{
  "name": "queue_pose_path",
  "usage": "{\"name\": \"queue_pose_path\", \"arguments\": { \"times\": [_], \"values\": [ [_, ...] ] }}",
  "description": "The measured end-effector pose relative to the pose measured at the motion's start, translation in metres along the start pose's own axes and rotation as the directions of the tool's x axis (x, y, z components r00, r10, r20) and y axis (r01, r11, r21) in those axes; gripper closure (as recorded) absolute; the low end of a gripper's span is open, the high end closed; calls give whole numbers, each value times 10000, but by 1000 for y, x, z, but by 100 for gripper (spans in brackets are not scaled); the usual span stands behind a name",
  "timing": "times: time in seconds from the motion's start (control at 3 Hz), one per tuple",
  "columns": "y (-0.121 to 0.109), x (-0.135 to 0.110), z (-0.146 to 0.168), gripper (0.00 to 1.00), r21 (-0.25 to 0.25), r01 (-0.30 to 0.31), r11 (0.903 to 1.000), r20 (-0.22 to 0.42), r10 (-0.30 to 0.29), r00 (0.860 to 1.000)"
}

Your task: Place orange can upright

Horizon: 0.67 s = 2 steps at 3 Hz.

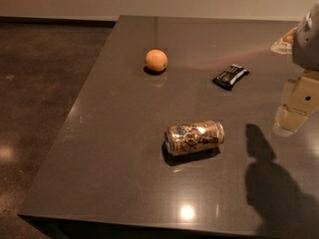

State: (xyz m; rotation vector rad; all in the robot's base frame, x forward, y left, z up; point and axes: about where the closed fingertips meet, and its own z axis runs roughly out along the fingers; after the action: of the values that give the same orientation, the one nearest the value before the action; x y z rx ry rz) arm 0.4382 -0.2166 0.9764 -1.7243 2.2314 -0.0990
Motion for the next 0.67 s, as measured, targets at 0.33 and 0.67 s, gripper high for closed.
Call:
{"name": "queue_pose_path", "arguments": {
  "times": [0.33,0.67],
  "values": [
    [0,0,0,0,2,0,10000,1,0,10000],
    [-1,-10,6,0,-105,416,9991,53,-416,9991]
  ]
}}
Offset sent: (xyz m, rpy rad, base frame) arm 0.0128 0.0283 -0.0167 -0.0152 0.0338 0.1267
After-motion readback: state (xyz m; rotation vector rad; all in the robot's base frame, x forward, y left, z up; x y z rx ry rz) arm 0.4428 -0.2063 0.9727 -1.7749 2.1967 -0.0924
